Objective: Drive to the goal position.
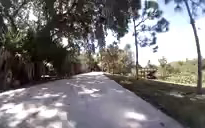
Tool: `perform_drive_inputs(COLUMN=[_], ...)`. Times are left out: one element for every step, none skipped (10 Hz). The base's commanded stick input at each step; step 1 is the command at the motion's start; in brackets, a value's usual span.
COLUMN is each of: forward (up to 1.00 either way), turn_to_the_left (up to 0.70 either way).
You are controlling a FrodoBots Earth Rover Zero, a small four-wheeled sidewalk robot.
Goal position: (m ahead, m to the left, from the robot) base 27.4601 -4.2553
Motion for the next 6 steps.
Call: perform_drive_inputs(forward=[0.84,0.84,0.84,0.84,0.84,0.84], turn_to_the_left=[0.0,0.0,0.0,0.0,0.0,0.0])
